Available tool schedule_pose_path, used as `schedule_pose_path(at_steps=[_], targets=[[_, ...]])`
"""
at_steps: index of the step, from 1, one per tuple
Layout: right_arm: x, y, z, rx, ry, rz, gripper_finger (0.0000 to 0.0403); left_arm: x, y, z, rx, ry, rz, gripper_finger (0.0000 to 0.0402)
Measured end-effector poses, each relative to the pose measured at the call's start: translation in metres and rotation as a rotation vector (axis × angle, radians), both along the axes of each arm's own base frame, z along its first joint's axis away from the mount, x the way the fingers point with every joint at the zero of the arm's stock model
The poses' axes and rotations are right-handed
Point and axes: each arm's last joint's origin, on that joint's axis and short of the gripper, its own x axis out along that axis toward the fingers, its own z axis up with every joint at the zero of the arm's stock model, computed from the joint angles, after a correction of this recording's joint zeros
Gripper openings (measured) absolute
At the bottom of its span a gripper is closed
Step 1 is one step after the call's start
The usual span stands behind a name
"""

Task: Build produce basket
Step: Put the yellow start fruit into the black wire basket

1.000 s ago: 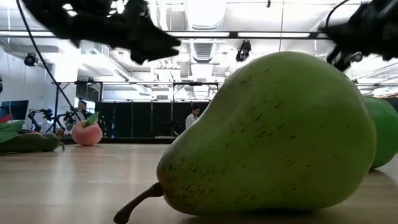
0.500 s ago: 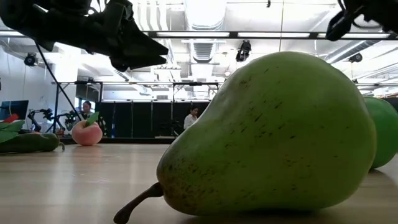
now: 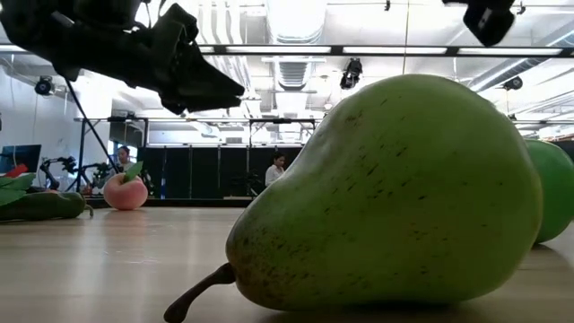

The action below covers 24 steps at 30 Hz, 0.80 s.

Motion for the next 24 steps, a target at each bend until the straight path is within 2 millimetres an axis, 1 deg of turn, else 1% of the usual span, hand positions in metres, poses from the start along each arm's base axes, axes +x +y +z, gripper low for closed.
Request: schedule_pose_path(at_steps=[3,6,9,11,13,16,18,21,24], targets=[[0.006,0.015,0.001,0.065,0.195,-0.055,0.0009,0.003,-0.001,-0.004,-0.001,0.008,-0.009,0.0248],[0.01,0.028,0.006,0.138,0.389,-0.125,0.0009,0.006,-0.002,-0.007,-0.009,0.001,-0.059,0.0248],[0.011,0.041,0.001,0.2,0.629,-0.221,0.001,0.011,-0.005,-0.01,-0.021,0.003,-0.119,0.0248],[0.015,0.052,-0.001,0.268,0.745,-0.251,0.0018,0.015,-0.006,-0.013,-0.029,0.0,-0.162,0.0248],[0.016,0.062,-0.005,0.307,0.845,-0.261,0.0034,0.018,-0.008,-0.017,-0.038,-0.001,-0.209,0.0248],[0.02,0.076,-0.015,0.38,0.941,-0.272,0.0072,0.023,-0.01,-0.023,-0.05,-0.019,-0.269,0.0248],[0.022,0.083,-0.024,0.397,0.985,-0.303,0.0102,0.026,-0.012,-0.027,-0.056,-0.027,-0.302,0.0248],[0.024,0.089,-0.034,0.403,1.016,-0.354,0.0141,0.03,-0.013,-0.034,-0.059,-0.039,-0.321,0.0248],[0.03,0.095,-0.044,0.422,1.014,-0.373,0.0166,0.032,-0.013,-0.04,-0.062,-0.036,-0.334,0.0248]])
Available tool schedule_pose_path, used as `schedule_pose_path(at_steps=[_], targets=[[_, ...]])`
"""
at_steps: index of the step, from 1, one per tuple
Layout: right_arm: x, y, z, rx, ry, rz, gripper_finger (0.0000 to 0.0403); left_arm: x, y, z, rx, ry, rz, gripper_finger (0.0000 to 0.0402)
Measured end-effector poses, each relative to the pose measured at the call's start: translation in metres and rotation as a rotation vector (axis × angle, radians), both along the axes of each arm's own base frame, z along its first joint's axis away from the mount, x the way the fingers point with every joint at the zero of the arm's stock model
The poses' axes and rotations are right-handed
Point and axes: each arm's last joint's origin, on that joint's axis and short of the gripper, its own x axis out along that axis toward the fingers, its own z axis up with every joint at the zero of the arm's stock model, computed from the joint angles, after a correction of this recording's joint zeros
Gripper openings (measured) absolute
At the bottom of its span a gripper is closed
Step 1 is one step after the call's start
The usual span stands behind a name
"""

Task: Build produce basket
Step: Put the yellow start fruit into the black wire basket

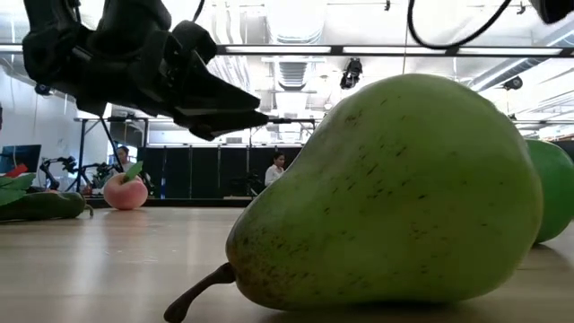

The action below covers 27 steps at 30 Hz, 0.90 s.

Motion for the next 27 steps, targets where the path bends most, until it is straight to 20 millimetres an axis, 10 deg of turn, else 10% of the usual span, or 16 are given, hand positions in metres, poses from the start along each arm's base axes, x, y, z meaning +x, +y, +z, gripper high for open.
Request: schedule_pose_path(at_steps=[27], targets=[[-0.004,-0.006,-0.051,-0.067,0.058,0.058,0.0022,0.003,-0.001,0.003,-0.003,-0.022,-0.009,0.0248]])
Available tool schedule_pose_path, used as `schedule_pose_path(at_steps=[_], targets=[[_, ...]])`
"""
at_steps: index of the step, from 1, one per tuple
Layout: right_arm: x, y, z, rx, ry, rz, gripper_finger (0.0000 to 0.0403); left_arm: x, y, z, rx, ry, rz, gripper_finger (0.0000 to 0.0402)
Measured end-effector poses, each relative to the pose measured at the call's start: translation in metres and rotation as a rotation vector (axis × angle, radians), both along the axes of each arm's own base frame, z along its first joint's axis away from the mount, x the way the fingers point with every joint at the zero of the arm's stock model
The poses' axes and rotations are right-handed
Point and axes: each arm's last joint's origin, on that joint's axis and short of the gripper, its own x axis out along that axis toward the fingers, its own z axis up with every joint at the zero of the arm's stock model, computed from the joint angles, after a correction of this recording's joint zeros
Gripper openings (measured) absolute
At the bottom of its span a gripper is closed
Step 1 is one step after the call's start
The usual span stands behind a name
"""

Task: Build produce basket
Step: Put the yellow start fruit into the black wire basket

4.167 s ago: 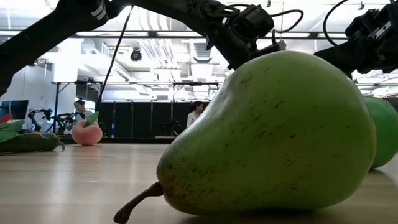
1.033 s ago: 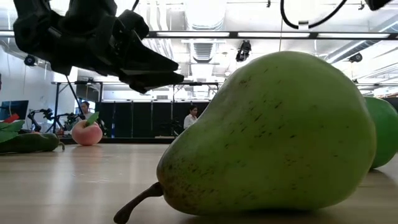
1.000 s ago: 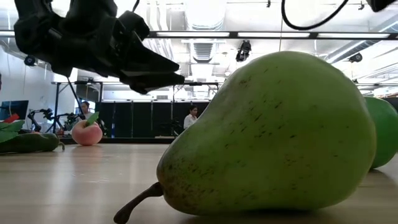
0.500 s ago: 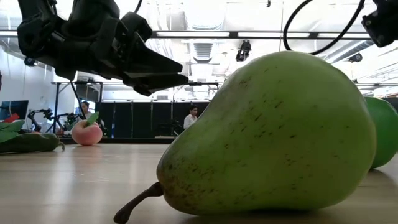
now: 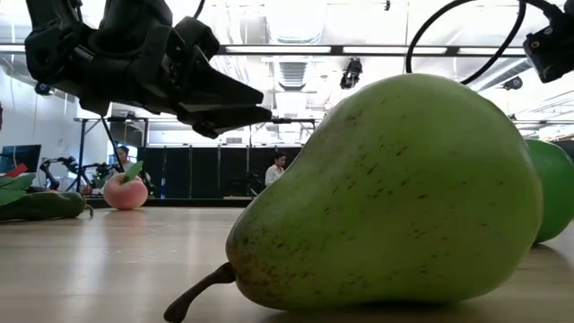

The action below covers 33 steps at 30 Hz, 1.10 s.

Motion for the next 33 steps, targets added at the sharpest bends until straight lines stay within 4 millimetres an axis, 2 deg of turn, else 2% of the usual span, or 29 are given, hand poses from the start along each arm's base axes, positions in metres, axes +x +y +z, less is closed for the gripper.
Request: schedule_pose_path(at_steps=[3,8,11,15,19,23,27,30,33], targets=[[-0.002,-0.002,0.014,0.013,-0.026,0.017,0.0019,0.0,0.0,0.0,0.0,0.0,0.0,0.0248],[-0.011,-0.016,0.052,-0.034,-0.144,0.009,0.0019,0.0,0.0,0.0,-0.001,0.0,0.0,0.0248],[-0.014,-0.031,0.079,-0.1,-0.308,0.041,0.0018,0.0,0.0,0.0,-0.001,0.0,0.0,0.0248],[-0.014,-0.064,0.106,-0.265,-0.509,0.088,0.0018,0.0,0.0,0.0,-0.001,0.0,0.001,0.0248],[-0.012,-0.109,0.126,-0.519,-0.618,0.082,0.0018,0.0,0.0,0.0,-0.002,0.0,0.002,0.0248],[-0.005,-0.166,0.135,-0.649,-0.556,0.042,0.0018,0.0,0.001,0.0,-0.001,-0.001,0.009,0.0248],[0.001,-0.238,0.129,-0.51,-0.512,0.068,0.0018,0.002,0.001,0.003,0.001,-0.013,0.016,0.0248],[0.0,-0.291,0.112,-0.349,-0.494,0.09,0.0018,0.004,0.001,0.005,0.001,-0.02,0.018,0.0248],[-0.002,-0.331,0.093,-0.318,-0.407,0.168,0.0018,0.005,0.003,0.006,0.0,-0.026,0.024,0.0248]])
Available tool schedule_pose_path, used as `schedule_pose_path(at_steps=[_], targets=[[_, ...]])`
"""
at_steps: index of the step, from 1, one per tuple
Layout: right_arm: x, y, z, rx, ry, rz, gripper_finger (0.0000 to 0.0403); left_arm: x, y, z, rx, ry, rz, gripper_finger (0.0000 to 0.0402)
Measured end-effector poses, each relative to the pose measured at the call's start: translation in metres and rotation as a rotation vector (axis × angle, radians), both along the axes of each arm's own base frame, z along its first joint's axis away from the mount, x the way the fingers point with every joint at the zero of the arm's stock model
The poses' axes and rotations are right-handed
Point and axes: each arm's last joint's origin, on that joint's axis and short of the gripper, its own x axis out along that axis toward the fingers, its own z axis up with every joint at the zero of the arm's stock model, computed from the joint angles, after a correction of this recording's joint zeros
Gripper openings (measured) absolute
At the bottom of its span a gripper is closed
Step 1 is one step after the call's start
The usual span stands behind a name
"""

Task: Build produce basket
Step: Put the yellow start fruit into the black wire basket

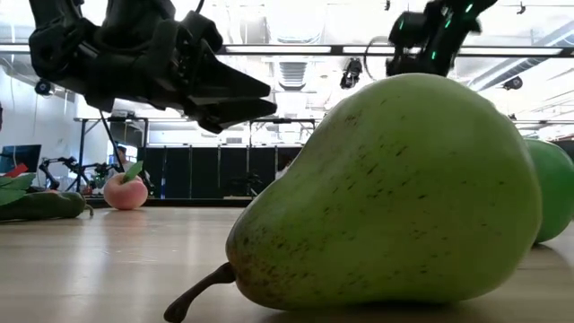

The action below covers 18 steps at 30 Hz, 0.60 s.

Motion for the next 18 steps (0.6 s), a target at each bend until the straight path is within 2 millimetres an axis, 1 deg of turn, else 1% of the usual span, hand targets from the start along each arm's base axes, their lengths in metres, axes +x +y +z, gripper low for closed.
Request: schedule_pose_path(at_steps=[3,7,10,12,18], targets=[[0.003,-0.027,-0.016,-0.025,0.148,0.09,0.0018,0.001,0.001,0.001,0.0,-0.004,0.005,0.0248],[0.012,-0.044,-0.033,-0.037,0.428,0.231,0.0018,0.002,0.001,0.003,0.0,-0.008,0.008,0.0248],[0.02,-0.051,-0.042,-0.033,0.63,0.317,0.0018,0.003,0.001,0.004,0.0,-0.013,0.008,0.0248],[0.025,-0.054,-0.048,-0.018,0.732,0.368,0.0018,0.004,0.001,0.004,0.0,-0.014,0.008,0.0248],[0.04,-0.057,-0.065,-0.048,0.907,0.591,0.0018,0.004,0.001,0.004,0.0,-0.013,0.008,0.0248]])
